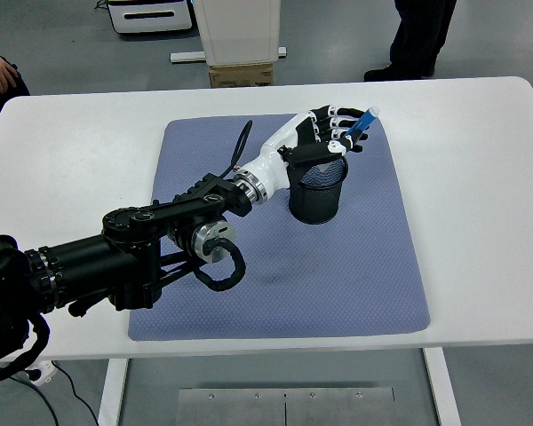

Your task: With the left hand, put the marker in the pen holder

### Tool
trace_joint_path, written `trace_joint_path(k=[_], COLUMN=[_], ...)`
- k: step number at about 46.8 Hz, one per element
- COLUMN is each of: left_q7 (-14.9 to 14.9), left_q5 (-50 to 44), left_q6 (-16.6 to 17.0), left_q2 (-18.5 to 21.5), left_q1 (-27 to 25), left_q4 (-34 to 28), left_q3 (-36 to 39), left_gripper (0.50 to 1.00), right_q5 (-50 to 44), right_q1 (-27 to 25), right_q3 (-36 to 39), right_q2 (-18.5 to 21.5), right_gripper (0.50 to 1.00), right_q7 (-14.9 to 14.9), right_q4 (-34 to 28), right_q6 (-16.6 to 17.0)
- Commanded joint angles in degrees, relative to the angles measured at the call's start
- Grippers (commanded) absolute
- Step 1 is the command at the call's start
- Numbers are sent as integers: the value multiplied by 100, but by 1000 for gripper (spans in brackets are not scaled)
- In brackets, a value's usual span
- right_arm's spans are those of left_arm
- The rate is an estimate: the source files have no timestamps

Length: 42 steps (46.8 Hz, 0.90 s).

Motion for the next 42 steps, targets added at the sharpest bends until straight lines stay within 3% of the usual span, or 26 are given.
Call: trace_joint_path(k=[1,28,42], left_q7=[-9,-9,-9], left_q5=[0,71,132], left_q6=[1,-157,-157], left_q2=[43,341,1211], left_q1=[-1,-160,-160], left_q4=[0,27,149], left_q3=[-2,-670,-723], left_gripper=[1000,1000,1000], right_q5=[0,0,0], right_q1=[0,0,0], right_q3=[1,1,1], right_q2=[0,0,0], right_gripper=[1000,1000,1000], right_q7=[0,0,0], right_q4=[-6,-6,-6], right_q6=[0,0,0])
